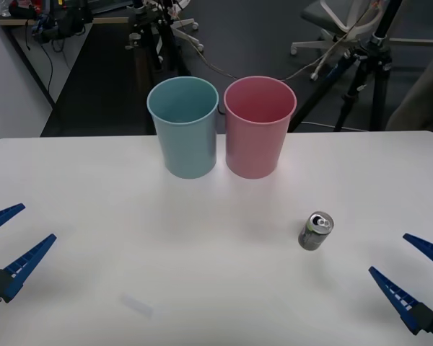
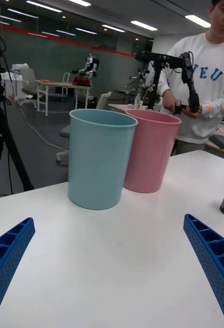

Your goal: Grasp the object on the table and drop it into the matching bin: aluminum can to the light blue bin, PET bottle to the pink bin.

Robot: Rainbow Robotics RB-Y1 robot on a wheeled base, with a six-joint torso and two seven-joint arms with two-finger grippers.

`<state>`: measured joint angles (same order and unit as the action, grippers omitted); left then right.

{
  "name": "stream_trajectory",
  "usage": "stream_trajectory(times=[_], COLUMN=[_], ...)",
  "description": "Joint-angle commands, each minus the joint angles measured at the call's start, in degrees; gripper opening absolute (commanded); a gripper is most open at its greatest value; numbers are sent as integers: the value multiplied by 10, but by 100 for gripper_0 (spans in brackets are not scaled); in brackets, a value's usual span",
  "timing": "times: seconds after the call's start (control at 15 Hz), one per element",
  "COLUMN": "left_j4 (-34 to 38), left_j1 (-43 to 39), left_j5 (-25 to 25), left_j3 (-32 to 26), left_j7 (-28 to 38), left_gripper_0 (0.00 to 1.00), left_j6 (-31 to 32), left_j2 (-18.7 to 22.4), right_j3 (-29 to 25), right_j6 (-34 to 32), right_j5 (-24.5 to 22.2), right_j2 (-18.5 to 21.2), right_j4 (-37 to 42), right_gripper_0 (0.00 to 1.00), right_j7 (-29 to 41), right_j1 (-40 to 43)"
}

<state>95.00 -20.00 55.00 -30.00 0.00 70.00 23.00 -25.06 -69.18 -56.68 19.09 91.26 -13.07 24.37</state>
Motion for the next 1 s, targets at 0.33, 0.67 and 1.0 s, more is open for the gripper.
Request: stream_trajectory(times=[0.33, 0.67, 1.0], left_j4=[0, 0, 0], left_j1=[0, 0, 0], left_j5=[0, 0, 0], left_j3=[0, 0, 0], left_j7=[0, 0, 0], left_gripper_0=[100, 100, 100], left_j6=[0, 0, 0], left_j2=[0, 0, 0], right_j3=[49, 88, 128], right_j6=[25, 45, 101], right_j5=[8, 11, 11], right_j2=[0, 0, 0], right_j4=[-84, -112, -113], right_gripper_0=[100, 100, 100], right_j7=[-133, -175, -195], right_j1=[-26, -49, -64])
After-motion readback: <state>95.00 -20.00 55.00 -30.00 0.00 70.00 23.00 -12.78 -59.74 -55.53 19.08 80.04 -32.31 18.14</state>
